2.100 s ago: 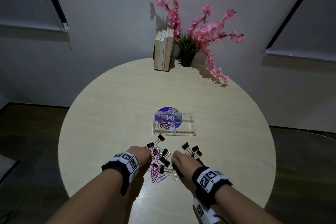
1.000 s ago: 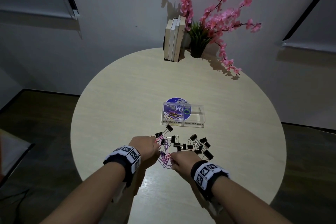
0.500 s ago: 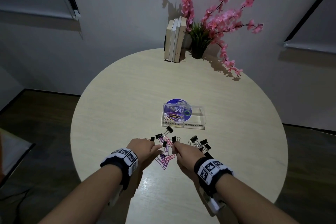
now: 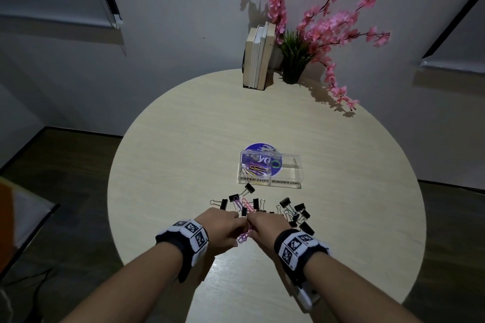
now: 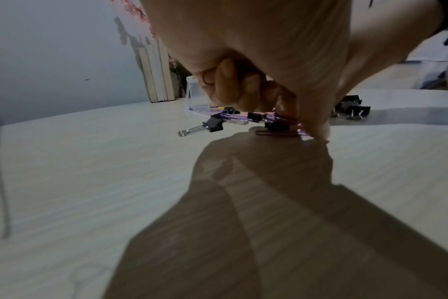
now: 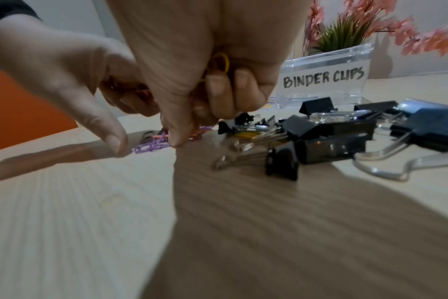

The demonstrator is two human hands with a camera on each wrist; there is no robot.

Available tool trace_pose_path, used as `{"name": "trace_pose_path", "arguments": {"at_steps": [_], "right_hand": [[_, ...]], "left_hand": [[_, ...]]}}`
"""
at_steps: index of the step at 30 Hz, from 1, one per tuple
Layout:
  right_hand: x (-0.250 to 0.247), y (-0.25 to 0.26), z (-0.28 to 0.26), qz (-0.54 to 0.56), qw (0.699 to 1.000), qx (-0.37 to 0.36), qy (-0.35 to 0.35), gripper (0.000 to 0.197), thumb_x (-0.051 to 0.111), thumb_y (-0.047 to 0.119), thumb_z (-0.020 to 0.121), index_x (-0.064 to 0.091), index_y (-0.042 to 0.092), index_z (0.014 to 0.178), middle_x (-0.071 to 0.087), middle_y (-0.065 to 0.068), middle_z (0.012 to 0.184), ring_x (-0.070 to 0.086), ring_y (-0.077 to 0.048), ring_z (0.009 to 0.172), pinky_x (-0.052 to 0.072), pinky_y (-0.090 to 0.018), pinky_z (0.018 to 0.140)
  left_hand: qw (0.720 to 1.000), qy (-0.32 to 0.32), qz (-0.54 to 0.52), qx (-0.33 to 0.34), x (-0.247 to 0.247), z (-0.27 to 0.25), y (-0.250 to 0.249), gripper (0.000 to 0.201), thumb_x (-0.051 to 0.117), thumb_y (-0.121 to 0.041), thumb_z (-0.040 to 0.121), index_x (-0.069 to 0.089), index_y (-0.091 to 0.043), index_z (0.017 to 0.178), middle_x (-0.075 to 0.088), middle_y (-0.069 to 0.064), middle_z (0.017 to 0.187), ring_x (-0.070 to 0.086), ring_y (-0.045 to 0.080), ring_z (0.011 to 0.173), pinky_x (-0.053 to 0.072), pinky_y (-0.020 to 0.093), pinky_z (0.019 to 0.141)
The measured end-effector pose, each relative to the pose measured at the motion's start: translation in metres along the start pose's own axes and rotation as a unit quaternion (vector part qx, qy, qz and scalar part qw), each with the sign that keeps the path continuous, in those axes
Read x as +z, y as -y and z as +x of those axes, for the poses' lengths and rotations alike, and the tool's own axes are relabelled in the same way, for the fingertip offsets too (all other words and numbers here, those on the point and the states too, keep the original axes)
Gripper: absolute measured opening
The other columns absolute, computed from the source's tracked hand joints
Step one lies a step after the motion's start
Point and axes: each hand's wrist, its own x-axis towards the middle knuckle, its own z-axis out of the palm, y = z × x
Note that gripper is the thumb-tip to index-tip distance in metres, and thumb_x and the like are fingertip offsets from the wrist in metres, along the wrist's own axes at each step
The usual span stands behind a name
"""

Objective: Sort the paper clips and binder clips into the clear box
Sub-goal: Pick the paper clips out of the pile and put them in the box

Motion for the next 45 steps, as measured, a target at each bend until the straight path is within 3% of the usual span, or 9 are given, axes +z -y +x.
{"name": "trace_pose_path", "arguments": {"at_steps": [4,11,16,19,24,29,34,40,45], "right_hand": [[-0.005,-0.01,0.0,-0.013,1.0,0.0,0.015,0.012,0.051,0.025,0.093,0.043,0.019,0.086,0.063,-0.012,0.113,0.061,-0.031,0.105,0.047,-0.036,0.083],[-0.006,-0.018,0.008,-0.007,0.999,0.015,0.044,0.018,0.057,0.025,0.089,0.042,0.018,0.083,0.052,-0.008,0.093,0.06,-0.033,0.102,0.036,-0.032,0.071],[-0.011,-0.018,0.005,-0.026,0.998,0.007,0.05,0.017,0.055,0.023,0.091,0.052,0.007,0.098,0.056,-0.018,0.115,0.059,-0.036,0.105,0.046,-0.039,0.08],[-0.015,-0.023,0.001,-0.025,0.999,0.008,0.037,0.013,0.055,0.024,0.091,0.048,0.014,0.088,0.06,-0.016,0.112,0.06,-0.034,0.103,0.048,-0.039,0.081],[-0.025,-0.03,-0.002,-0.002,0.999,0.033,0.023,0.024,0.045,0.02,0.094,0.048,0.007,0.113,0.065,-0.019,0.112,0.06,-0.035,0.103,0.048,-0.039,0.079],[-0.031,-0.034,-0.006,0.076,0.995,0.064,0.019,0.03,0.038,0.017,0.096,0.048,0.015,0.125,0.063,-0.016,0.119,0.059,-0.033,0.107,0.047,-0.037,0.085],[-0.032,-0.039,-0.011,0.192,0.976,0.103,-0.009,0.029,0.039,0.017,0.093,0.06,0.02,0.114,0.066,-0.01,0.118,0.059,-0.028,0.104,0.046,-0.033,0.084],[-0.028,-0.037,-0.011,0.237,0.959,0.125,-0.092,0.027,0.054,0.042,0.09,0.059,0.025,0.11,0.069,-0.008,0.107,0.062,-0.026,0.099,0.046,-0.032,0.08],[-0.033,-0.038,-0.01,0.235,0.951,0.134,-0.147,0.021,0.047,0.034,0.095,0.056,0.016,0.093,0.066,-0.012,0.09,0.062,-0.032,0.09,0.04,-0.031,0.068]], "left_hand": [[1.0,-0.028,0.001,-0.012,0.0,0.004,-0.002,0.039,0.053,-0.03,0.091,0.046,-0.021,0.128,0.06,0.008,0.119,0.061,0.034,0.104,0.049,0.039,0.08],[0.999,-0.024,0.004,-0.031,-0.007,0.012,-0.002,0.027,0.047,-0.03,0.096,0.053,-0.018,0.12,0.061,0.006,0.122,0.06,0.031,0.108,0.048,0.037,0.082],[0.999,-0.038,0.019,-0.024,-0.005,0.013,0.001,0.029,0.041,-0.033,0.098,0.055,-0.019,0.119,0.06,0.007,0.121,0.061,0.032,0.106,0.049,0.038,0.082],[0.997,-0.057,-0.022,-0.045,-0.005,0.01,0.005,0.031,0.047,-0.037,0.094,0.051,-0.017,0.118,0.059,0.003,0.125,0.059,0.028,0.111,0.047,0.037,0.085],[0.997,-0.015,-0.031,-0.072,-0.001,0.005,0.014,0.045,0.056,-0.051,0.086,0.05,-0.017,0.114,0.063,0.005,0.119,0.059,0.029,0.109,0.047,0.036,0.085],[0.99,-0.029,-0.064,-0.122,0.005,0.006,0.014,0.033,0.05,-0.042,0.092,0.055,-0.017,0.114,0.066,0.002,0.118,0.06,0.024,0.111,0.047,0.033,0.087],[0.984,-0.046,-0.106,-0.133,0.003,0.006,0.013,0.026,0.049,-0.036,0.094,0.055,-0.018,0.112,0.066,0.001,0.116,0.06,0.023,0.111,0.047,0.033,0.087],[0.984,-0.094,-0.062,-0.141,-0.017,0.016,0.022,0.033,0.039,-0.033,0.099,0.043,-0.028,0.131,0.065,0.002,0.121,0.062,0.025,0.108,0.05,0.034,0.081],[0.988,-0.067,-0.016,-0.137,-0.023,0.034,0.014,0.029,0.043,-0.027,0.098,0.051,-0.021,0.124,0.062,0.006,0.122,0.061,0.027,0.109,0.05,0.036,0.083]]}}
